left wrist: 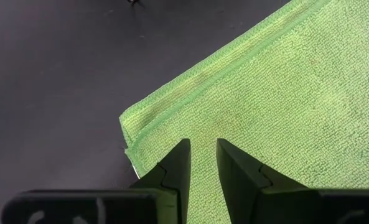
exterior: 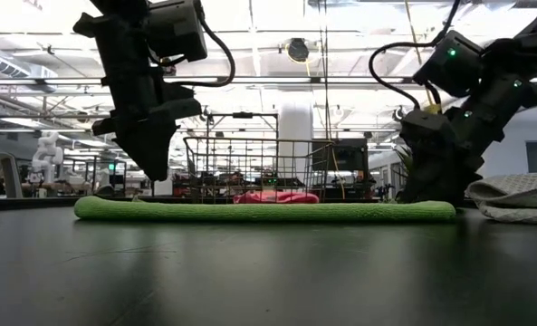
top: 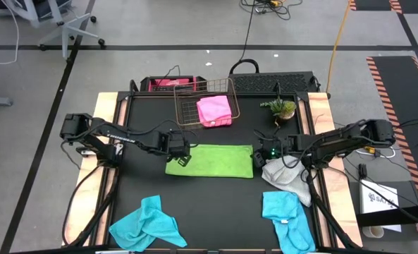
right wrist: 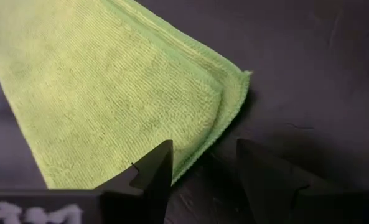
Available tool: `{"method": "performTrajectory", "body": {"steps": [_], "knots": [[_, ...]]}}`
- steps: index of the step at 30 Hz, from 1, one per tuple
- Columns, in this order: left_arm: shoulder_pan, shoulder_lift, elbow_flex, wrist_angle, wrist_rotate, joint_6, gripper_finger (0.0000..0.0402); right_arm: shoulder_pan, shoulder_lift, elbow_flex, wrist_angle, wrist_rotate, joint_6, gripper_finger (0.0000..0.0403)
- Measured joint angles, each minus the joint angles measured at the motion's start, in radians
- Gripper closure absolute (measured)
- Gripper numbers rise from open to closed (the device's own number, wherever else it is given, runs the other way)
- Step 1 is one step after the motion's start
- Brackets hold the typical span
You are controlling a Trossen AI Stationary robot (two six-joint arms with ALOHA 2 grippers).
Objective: Fold microfiber towels
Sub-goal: Fold the green microfiber cloth in quarters
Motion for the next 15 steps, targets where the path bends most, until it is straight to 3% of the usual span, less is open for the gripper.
{"method": "performTrajectory", "body": {"steps": [8,15], "knots": [[0.0,0.0,0.0,0.0,0.002,-0.001,0.0321,0.013,0.126,0.002,0.204,0.001,0.011,0.0234],[-0.003,0.0,0.0,-0.001,0.039,-0.008,0.0321,0.013,0.172,0.003,0.248,-0.031,0.025,0.0238]]}}
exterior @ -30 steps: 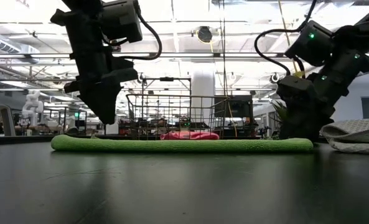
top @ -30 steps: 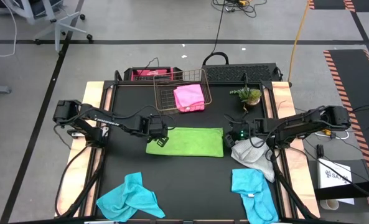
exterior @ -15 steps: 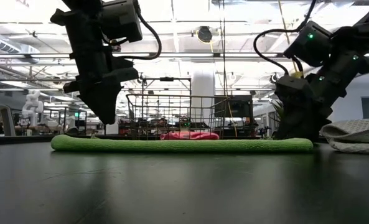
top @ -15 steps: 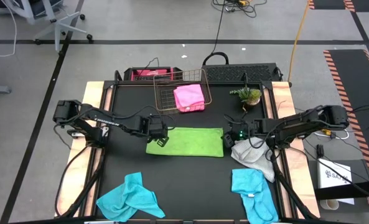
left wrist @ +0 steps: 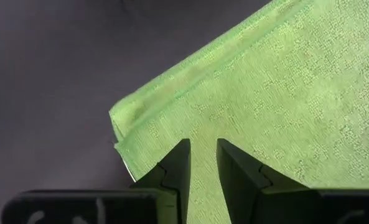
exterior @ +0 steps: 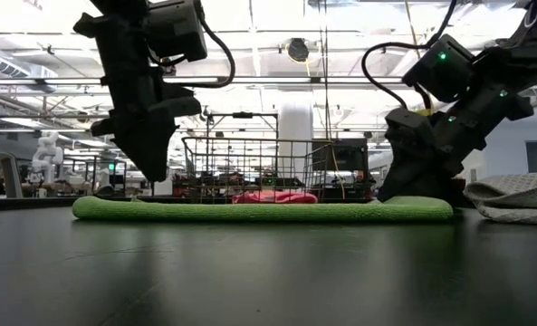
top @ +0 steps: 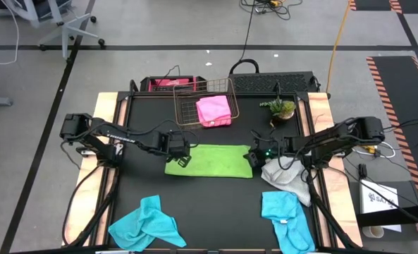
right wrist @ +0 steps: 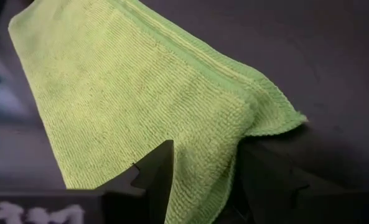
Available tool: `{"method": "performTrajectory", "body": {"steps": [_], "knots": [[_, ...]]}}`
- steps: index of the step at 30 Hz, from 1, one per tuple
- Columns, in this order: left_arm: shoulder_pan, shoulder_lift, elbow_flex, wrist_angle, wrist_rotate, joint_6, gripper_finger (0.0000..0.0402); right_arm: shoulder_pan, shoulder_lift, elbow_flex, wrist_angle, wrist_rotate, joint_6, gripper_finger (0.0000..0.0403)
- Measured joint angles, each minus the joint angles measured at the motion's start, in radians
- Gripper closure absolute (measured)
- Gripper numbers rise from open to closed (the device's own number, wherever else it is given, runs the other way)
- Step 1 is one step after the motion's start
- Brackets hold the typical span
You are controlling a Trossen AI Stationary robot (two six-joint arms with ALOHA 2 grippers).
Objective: Fold microfiber towels
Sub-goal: Fold the green microfiber cloth in quarters
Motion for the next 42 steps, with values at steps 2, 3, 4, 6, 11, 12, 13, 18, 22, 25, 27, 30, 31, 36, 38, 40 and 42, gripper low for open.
{"method": "performTrajectory", "body": {"steps": [2,3,4,6,11,12,13,18,22,25,27,30,31,36,38,40,42], "knots": [[-0.01,0.0,0.0,0.001,0.012,-0.014,0.0321,-0.001,0.001,0.0,-0.001,-0.023,0.024,0.0252],[-0.019,0.0,0.0,0.001,0.017,-0.021,0.0321,0.0,0.001,0.0,-0.002,-0.028,0.027,0.0263],[-0.031,0.0,0.0,0.001,0.021,-0.027,0.0321,0.0,0.001,0.0,-0.003,-0.034,0.028,0.0275],[-0.056,0.0,0.0,0.001,0.021,-0.045,0.0321,0.0,-0.003,0.0,-0.008,-0.043,0.028,0.0304],[-0.124,0.0,0.0,0.002,0.014,-0.096,0.0321,0.0,-0.002,-0.001,-0.016,-0.053,0.025,0.0376],[-0.137,0.0,0.0,0.002,0.014,-0.106,0.0321,0.0,-0.002,-0.002,-0.017,-0.057,0.024,0.0387],[-0.149,0.006,0.0,0.005,0.014,-0.117,0.0321,0.001,-0.002,-0.002,-0.017,-0.061,0.023,0.0394],[-0.214,0.07,0.001,0.035,0.048,-0.181,0.0321,0.001,-0.002,-0.002,-0.02,-0.079,0.022,0.0392],[-0.242,0.139,0.001,0.062,0.07,-0.193,0.0321,0.001,-0.009,-0.002,-0.028,-0.099,0.022,0.0397],[-0.245,0.165,0.004,0.089,0.093,-0.2,0.0321,0.002,-0.026,-0.003,-0.051,-0.11,0.02,0.04],[-0.246,0.171,0.005,0.126,0.109,-0.2,0.0321,0.002,-0.049,-0.003,-0.088,-0.113,0.015,0.0399],[-0.252,0.172,0.004,0.182,0.127,-0.203,0.0321,-0.001,-0.097,-0.003,-0.173,-0.113,-0.002,0.04],[-0.254,0.17,0.004,0.197,0.137,-0.204,0.0321,-0.002,-0.117,-0.003,-0.203,-0.112,-0.009,0.04],[-0.26,0.171,0.001,0.288,0.16,-0.208,0.0321,-0.013,-0.216,-0.003,-0.358,-0.096,-0.018,0.0401],[-0.26,0.171,0.0,0.311,0.162,-0.208,0.0321,-0.017,-0.253,-0.003,-0.389,-0.073,-0.017,0.04],[-0.259,0.171,0.0,0.319,0.159,-0.2,0.0321,-0.024,-0.281,-0.003,-0.389,-0.069,-0.018,0.04],[-0.259,0.171,0.0,0.319,0.15,-0.187,0.0321,-0.029,-0.302,-0.003,-0.385,-0.068,-0.018,0.0401]]}}
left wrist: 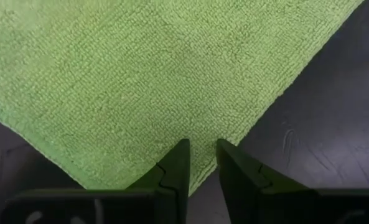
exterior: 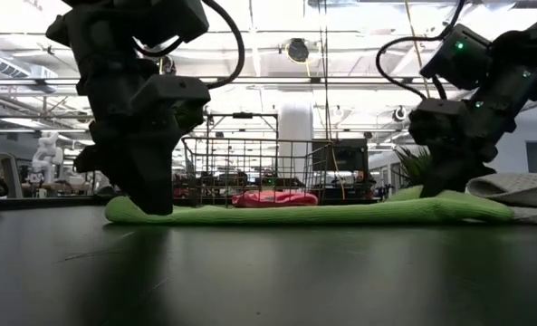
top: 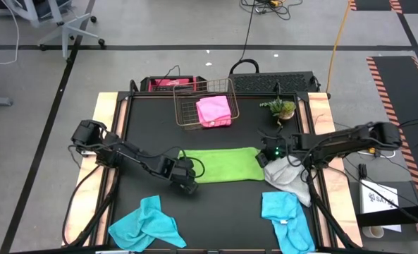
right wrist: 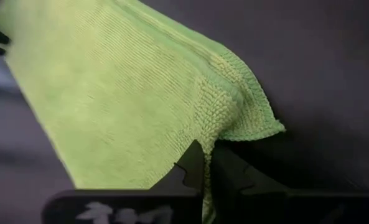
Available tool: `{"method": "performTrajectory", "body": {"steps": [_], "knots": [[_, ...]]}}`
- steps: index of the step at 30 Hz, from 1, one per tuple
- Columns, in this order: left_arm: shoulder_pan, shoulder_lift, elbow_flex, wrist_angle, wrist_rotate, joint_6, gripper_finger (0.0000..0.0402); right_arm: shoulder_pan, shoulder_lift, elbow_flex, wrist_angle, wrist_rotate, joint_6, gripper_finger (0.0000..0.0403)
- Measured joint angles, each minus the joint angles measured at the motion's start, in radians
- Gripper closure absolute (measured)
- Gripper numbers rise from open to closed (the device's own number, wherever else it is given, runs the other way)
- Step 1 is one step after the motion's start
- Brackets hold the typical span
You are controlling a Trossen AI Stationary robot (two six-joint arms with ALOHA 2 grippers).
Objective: Fold microfiber towels
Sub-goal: Fold the green microfiber cloth in quarters
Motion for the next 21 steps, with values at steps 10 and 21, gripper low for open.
{"method": "performTrajectory", "body": {"steps": [10,21], "knots": [[0.0,0.0,0.0,0.061,-0.112,0.066,0.0321,-0.002,-0.005,0.0,0.006,-0.002,0.008,0.0401],[0.015,-0.001,0.0,0.028,-0.175,0.062,0.0321,-0.002,0.001,0.026,-0.035,-0.002,0.014,0.0402]]}}
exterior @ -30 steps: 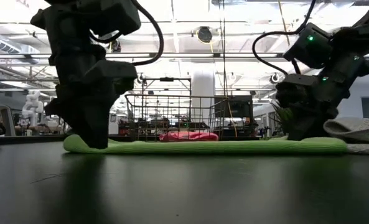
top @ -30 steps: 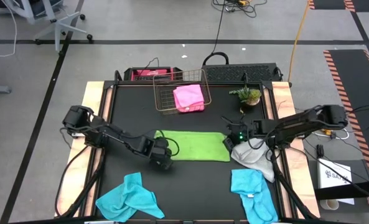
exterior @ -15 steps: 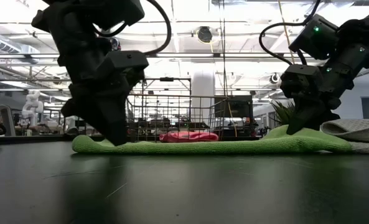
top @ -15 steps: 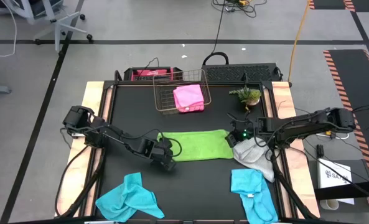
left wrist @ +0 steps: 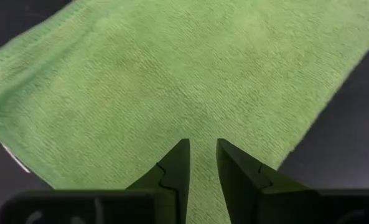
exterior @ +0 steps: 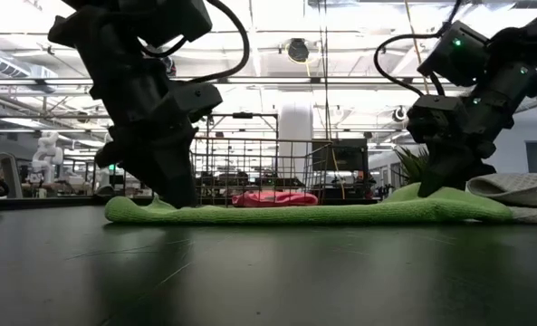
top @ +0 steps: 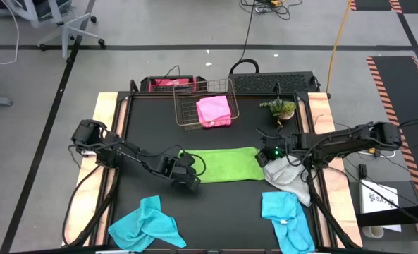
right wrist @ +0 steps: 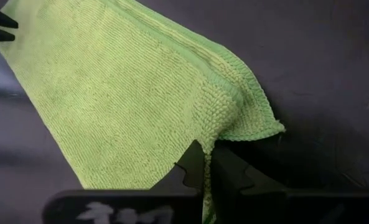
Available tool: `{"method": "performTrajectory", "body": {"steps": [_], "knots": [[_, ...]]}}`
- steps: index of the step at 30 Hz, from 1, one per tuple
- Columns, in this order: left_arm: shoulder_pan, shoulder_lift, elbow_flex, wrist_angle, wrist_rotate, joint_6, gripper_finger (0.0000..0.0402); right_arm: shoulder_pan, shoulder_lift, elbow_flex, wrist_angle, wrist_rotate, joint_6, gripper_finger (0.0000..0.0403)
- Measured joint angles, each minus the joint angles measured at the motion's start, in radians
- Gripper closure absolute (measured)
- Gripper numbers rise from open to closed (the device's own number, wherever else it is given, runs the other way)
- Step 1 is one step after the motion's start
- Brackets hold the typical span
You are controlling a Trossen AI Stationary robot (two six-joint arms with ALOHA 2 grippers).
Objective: Fold microfiber towels
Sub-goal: Fold the green microfiber cloth in quarters
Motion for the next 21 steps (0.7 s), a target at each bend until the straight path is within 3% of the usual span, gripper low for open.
{"method": "performTrajectory", "body": {"steps": [7,21], "knots": [[0.012,-0.027,0.001,-0.02,-0.029,0.023,0.0321,0.0,0.0,0.173,-0.268,0.026,-0.01,0.0402],[0.019,-0.258,0.003,-0.216,-0.085,0.056,0.0321,0.01,0.107,0.327,-0.267,0.017,0.035,0.0403]]}}
